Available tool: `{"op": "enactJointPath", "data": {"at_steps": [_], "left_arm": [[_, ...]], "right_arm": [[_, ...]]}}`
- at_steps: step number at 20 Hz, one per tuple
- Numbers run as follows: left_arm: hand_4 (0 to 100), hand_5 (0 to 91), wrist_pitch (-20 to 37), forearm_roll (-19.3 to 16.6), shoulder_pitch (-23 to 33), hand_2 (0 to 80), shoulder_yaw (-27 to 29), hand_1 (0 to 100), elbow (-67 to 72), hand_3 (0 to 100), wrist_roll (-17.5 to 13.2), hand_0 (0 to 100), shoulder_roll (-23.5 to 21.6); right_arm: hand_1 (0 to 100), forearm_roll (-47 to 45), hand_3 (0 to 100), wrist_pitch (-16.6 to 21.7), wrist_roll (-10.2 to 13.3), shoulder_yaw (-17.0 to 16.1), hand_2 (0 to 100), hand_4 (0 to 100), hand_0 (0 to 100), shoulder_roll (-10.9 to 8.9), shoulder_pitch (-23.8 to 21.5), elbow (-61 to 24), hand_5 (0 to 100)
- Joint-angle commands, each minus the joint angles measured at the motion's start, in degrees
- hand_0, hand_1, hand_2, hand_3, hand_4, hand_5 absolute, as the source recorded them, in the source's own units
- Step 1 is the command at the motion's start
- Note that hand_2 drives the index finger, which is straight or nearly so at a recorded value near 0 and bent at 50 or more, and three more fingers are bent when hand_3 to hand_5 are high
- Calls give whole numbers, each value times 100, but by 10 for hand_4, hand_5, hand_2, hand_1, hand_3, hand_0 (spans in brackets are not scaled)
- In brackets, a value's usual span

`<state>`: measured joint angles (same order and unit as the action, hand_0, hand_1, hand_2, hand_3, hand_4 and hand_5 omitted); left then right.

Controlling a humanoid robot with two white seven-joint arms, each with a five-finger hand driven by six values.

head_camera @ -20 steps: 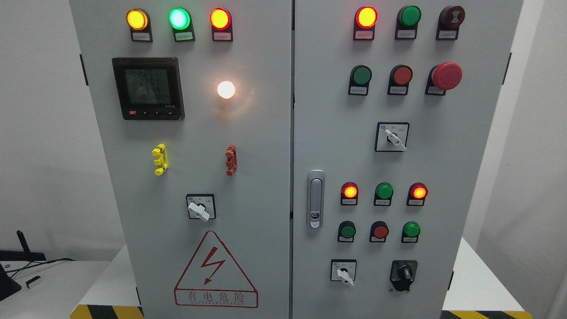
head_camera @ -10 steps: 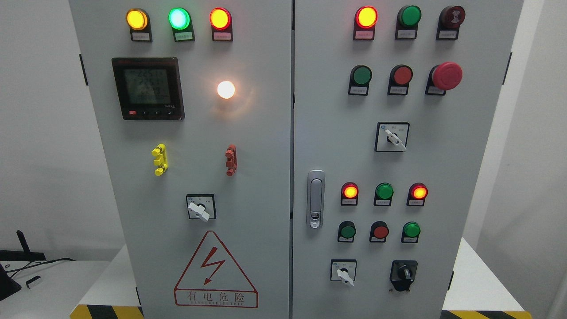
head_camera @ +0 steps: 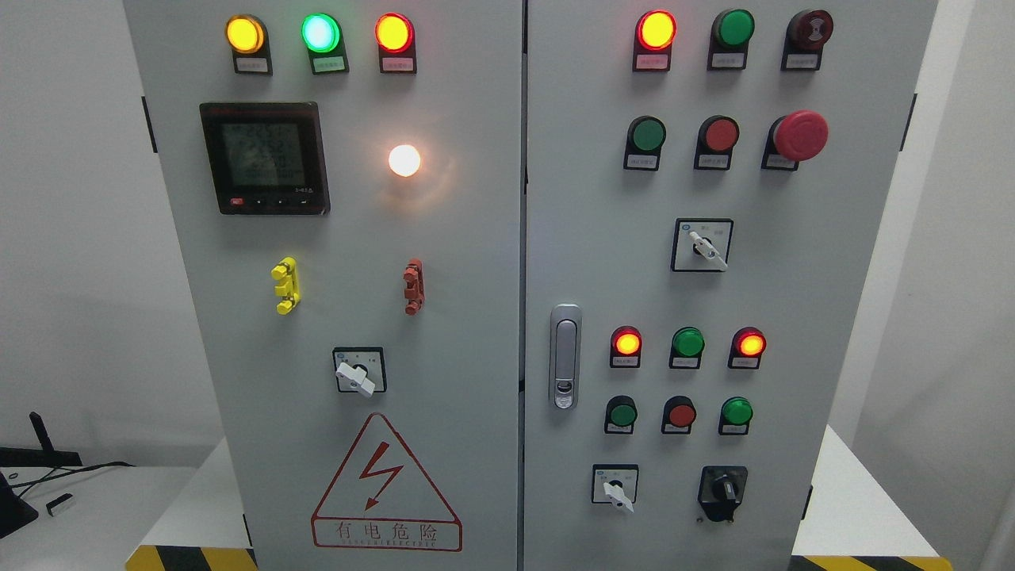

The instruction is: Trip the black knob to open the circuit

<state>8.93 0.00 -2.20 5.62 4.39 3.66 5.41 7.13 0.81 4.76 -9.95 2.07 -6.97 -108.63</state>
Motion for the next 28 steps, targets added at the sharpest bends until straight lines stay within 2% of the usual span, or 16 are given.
{"op": "enactJointPath", "data": {"at_steps": [1, 11, 22, 28], "left_arm": [[0, 0, 4, 26, 0, 0, 0, 389, 1, 0, 3, 120, 4], [0, 0, 4, 26, 0, 0, 0, 389, 1, 0, 3, 120, 4], [0, 0, 4, 26, 0, 0, 0, 389, 1, 0, 3, 120, 4], [0, 0, 4, 26, 0, 0, 0, 389, 1, 0, 3, 120, 4]], "right_arm": [[703, 69, 958, -142, 8, 212, 391, 1000, 322, 13, 477, 227, 1000], [705, 262, 954, -573, 16, 388, 390, 1000, 325, 13, 767, 492, 1000], [708, 262, 952, -678, 16, 406, 415, 1000, 323, 13, 1049, 711, 1000], [713, 262, 957, -811, 201, 414, 439, 1000, 346, 21, 1198, 896, 1000]]}}
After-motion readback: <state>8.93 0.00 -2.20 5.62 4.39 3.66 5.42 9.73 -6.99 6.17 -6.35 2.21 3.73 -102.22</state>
